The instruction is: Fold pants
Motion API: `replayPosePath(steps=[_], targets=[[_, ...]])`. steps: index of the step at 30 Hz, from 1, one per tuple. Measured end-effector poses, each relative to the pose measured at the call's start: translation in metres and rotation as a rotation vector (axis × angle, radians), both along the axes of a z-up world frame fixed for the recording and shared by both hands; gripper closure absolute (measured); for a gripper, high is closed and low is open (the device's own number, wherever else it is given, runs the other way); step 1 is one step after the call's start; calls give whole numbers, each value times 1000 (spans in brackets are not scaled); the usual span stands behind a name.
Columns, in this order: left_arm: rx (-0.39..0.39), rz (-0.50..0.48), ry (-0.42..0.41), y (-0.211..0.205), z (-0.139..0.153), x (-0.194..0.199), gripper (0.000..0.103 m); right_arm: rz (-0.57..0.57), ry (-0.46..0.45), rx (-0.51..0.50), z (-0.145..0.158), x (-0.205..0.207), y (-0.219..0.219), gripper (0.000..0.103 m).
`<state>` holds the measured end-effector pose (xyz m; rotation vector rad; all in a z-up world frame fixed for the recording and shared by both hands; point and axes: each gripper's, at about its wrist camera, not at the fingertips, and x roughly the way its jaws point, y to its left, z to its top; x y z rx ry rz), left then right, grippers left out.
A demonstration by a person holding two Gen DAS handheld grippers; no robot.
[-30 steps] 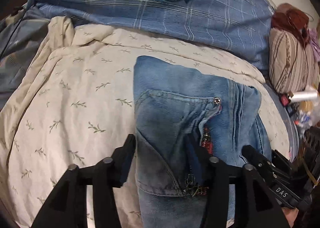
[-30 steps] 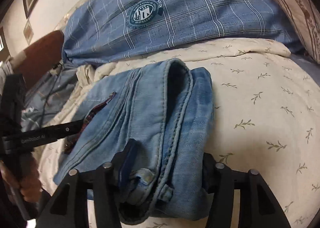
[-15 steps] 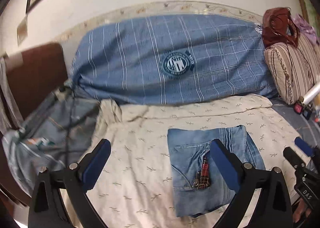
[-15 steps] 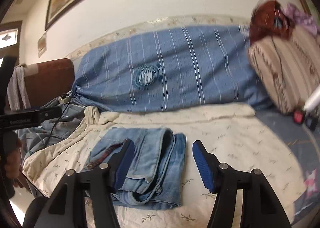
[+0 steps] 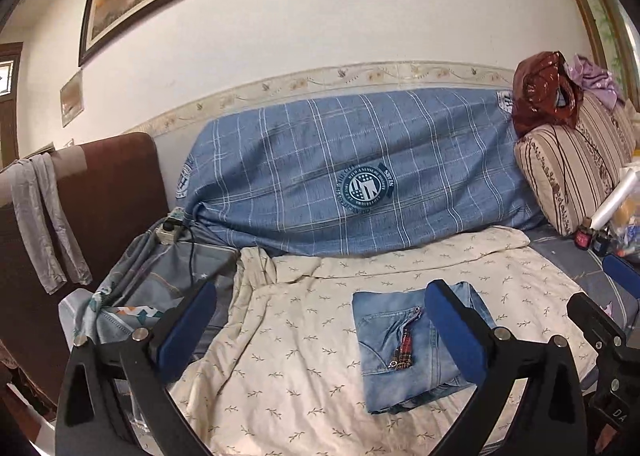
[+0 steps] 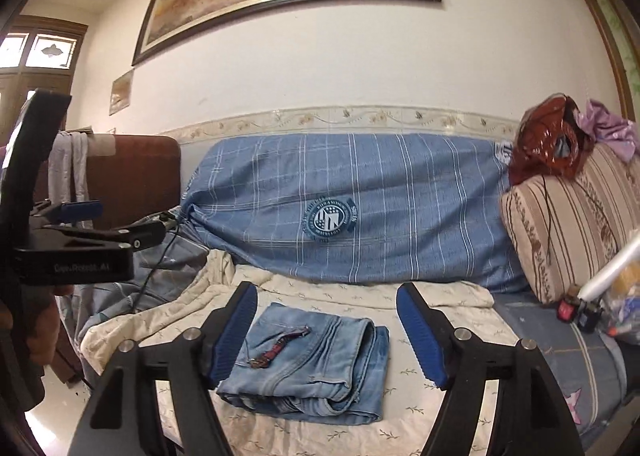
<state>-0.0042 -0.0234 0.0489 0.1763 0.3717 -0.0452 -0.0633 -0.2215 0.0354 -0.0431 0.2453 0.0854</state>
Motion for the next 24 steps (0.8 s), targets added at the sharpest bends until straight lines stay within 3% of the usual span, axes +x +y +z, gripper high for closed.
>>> replayPosePath(steps=[14, 24], targets=[[-44, 79, -88, 43, 34, -45, 0, -4, -58, -15, 47, -42, 36, 25], [-55, 89, -89, 60, 39, -54, 0, 7, -62, -48, 54, -45, 52, 25]])
